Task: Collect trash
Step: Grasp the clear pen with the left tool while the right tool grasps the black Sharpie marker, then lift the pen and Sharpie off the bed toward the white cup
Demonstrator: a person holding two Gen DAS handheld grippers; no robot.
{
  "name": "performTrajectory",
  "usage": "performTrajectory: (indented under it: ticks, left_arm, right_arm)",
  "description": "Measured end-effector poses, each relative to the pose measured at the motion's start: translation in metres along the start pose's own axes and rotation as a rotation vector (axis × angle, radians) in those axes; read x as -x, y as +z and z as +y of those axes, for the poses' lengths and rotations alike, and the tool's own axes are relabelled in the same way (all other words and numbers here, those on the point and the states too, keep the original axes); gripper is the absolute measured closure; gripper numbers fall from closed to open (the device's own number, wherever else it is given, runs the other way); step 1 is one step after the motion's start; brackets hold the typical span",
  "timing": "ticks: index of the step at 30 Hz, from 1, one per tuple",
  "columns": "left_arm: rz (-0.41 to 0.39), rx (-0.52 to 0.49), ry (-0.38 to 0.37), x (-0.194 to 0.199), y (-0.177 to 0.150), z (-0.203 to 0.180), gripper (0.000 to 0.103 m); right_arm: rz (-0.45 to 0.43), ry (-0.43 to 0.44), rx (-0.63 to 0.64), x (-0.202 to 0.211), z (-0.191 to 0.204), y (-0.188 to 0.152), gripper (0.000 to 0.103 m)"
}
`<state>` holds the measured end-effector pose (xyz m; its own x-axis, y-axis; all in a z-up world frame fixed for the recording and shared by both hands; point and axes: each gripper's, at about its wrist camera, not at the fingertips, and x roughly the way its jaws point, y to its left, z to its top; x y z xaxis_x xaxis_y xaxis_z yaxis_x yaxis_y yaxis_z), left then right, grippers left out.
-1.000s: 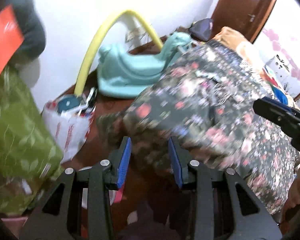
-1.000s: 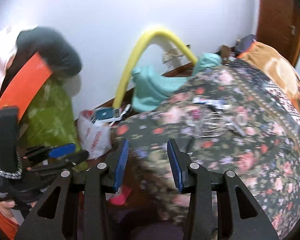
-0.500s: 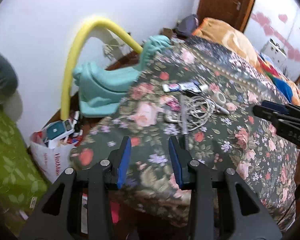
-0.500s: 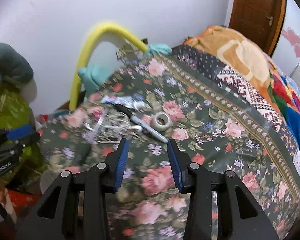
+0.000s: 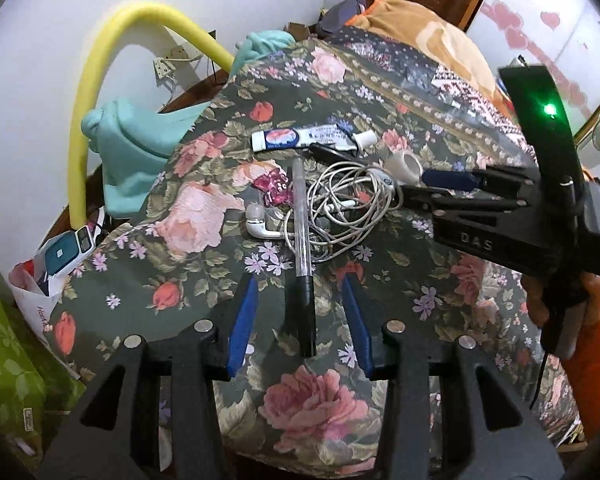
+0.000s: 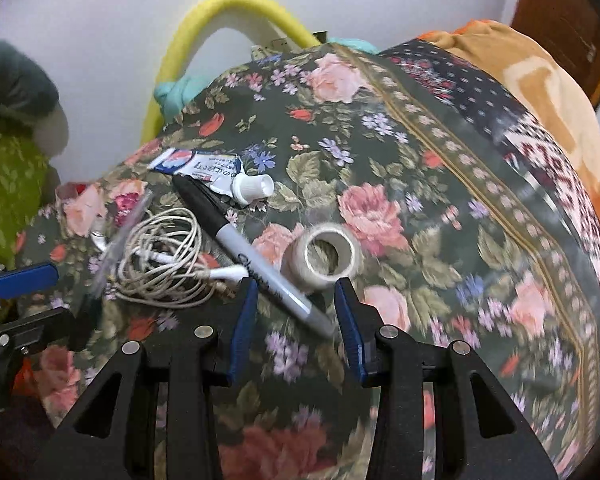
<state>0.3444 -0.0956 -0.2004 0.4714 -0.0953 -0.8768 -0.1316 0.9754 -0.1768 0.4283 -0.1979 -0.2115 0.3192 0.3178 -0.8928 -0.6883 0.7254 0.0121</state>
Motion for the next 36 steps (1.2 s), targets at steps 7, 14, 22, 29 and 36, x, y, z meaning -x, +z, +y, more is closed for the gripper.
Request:
performTrajectory:
  ticks: [7, 14, 22, 29, 36]
  left_arm:
    - [0.053, 0.010, -0.004, -0.019, -0.001, -0.001, 0.077]
    - [0.068, 0.027, 0.001, -0.021, -0.003, 0.001, 0.094]
    - [0.069, -0.003, -0.018, -0.012, -0.011, -0.003, 0.094]
    - [0.072, 0.006, -0.026, -0.014, -0.013, -0.002, 0.094]
    - [0.080, 0.012, -0.040, -0.018, -0.014, 0.000, 0.094]
  right_arm:
    - [-0.005, 0.014, 0.057, -0.002, 0.002, -0.002, 0.066]
    - [0.028, 0.097, 0.007, -0.003, -0.010, -0.016, 0.091]
    - [0.054, 0.180, -0.092, 0.026, -0.023, -0.041, 0.093]
    - [0.105, 0.211, -0.083, 0.038, -0.018, -0.059, 0.093]
    - [0.079, 0.183, -0.145, 0.020, -0.020, -0.040, 0.086]
